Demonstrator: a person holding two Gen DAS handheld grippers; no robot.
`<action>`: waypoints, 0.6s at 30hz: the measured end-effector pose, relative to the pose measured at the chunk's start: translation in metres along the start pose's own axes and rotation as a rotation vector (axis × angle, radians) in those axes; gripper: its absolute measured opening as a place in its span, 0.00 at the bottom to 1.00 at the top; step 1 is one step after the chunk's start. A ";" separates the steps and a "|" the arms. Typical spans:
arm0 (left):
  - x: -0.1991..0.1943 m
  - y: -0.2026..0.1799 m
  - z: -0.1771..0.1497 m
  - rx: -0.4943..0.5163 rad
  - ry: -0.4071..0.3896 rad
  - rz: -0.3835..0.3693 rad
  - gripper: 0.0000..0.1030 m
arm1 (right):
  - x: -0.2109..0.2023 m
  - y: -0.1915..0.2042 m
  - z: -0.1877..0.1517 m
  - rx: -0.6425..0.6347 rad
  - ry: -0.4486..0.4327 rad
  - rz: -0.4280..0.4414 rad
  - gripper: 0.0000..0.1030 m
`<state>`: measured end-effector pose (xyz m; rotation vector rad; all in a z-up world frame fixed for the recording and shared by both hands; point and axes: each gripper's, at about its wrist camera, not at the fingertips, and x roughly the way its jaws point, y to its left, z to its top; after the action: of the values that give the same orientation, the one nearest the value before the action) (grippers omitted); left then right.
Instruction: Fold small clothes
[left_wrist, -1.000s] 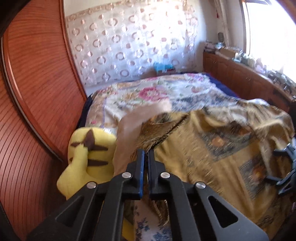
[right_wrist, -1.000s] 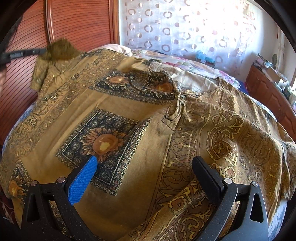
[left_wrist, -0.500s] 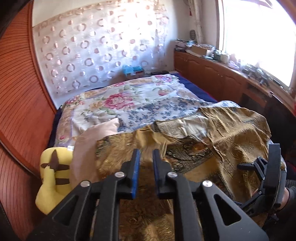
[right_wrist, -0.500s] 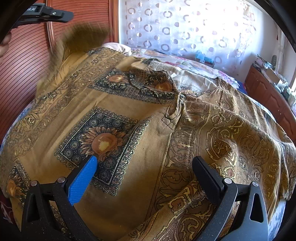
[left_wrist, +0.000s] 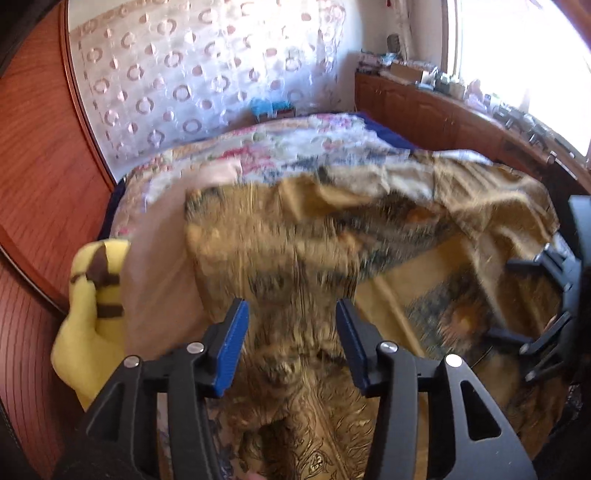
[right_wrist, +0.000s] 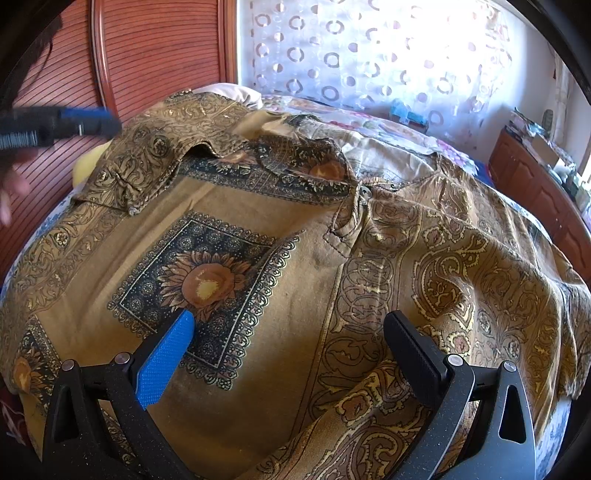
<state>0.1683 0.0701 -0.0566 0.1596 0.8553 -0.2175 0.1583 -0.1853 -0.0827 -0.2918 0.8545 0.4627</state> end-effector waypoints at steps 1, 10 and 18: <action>0.005 -0.001 -0.004 0.000 0.007 0.001 0.48 | 0.000 0.000 0.000 0.000 0.001 -0.001 1.00; 0.035 -0.008 -0.031 -0.016 0.026 0.005 0.51 | 0.002 0.000 -0.001 0.003 0.006 -0.001 1.00; 0.034 -0.001 -0.038 -0.069 -0.012 -0.023 0.54 | 0.002 0.000 -0.002 0.005 0.011 0.000 1.00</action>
<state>0.1623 0.0732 -0.1071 0.0837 0.8522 -0.2101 0.1583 -0.1856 -0.0860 -0.2901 0.8658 0.4595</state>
